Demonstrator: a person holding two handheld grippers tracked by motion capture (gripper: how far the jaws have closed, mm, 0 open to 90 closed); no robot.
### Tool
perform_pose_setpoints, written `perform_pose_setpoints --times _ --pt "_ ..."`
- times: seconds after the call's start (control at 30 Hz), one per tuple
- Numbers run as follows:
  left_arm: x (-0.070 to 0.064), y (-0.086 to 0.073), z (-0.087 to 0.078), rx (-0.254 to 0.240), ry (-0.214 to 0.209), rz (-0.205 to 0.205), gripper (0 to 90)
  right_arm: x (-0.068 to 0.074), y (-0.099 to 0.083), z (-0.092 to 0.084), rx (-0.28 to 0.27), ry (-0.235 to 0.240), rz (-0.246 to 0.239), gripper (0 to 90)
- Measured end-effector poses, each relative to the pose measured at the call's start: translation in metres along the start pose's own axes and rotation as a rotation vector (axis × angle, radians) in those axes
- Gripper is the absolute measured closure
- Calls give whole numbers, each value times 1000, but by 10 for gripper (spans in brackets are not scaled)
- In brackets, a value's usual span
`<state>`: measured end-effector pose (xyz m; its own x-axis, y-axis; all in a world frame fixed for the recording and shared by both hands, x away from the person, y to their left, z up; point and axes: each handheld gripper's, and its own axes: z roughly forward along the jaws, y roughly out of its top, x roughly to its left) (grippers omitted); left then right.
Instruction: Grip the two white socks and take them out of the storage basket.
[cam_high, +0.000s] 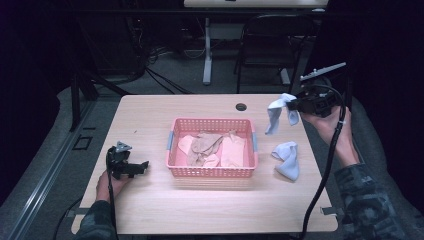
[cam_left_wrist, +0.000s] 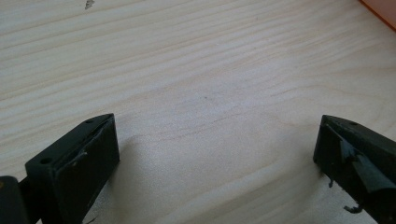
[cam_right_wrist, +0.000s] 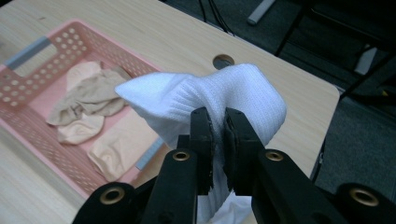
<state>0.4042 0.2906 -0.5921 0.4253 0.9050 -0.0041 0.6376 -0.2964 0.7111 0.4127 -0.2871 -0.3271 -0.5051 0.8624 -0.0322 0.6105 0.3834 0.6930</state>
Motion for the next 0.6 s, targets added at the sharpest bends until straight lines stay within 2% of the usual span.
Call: perform_pose_setpoints --times 0.03,0.13,0.23,0.33,0.37,0.4,0.43,0.53,0.6 --pt "0 0 0 1 -1 -1 1 -9 -10 7 22 -8 18 822" --pt "0 0 0 1 1 0 1 -18 -24 23 44 -7 60 822" --pt "0 0 0 1 1 -1 1 -26 -40 50 96 -1 91 822" --pt "0 0 0 1 1 -1 1 -31 -53 76 137 -4 120 820" --pt "0 0 0 1 1 -1 1 -31 -53 76 137 -4 120 820" --pt "0 0 0 1 1 -1 1 -33 -58 85 161 -1 135 820" --pt "0 0 0 1 1 -1 1 -35 -70 107 211 9 164 817" --pt "0 0 0 1 1 -1 1 -36 -83 130 276 21 195 806" --pt "0 0 0 1 2 -1 1 -36 -88 136 294 25 196 788"
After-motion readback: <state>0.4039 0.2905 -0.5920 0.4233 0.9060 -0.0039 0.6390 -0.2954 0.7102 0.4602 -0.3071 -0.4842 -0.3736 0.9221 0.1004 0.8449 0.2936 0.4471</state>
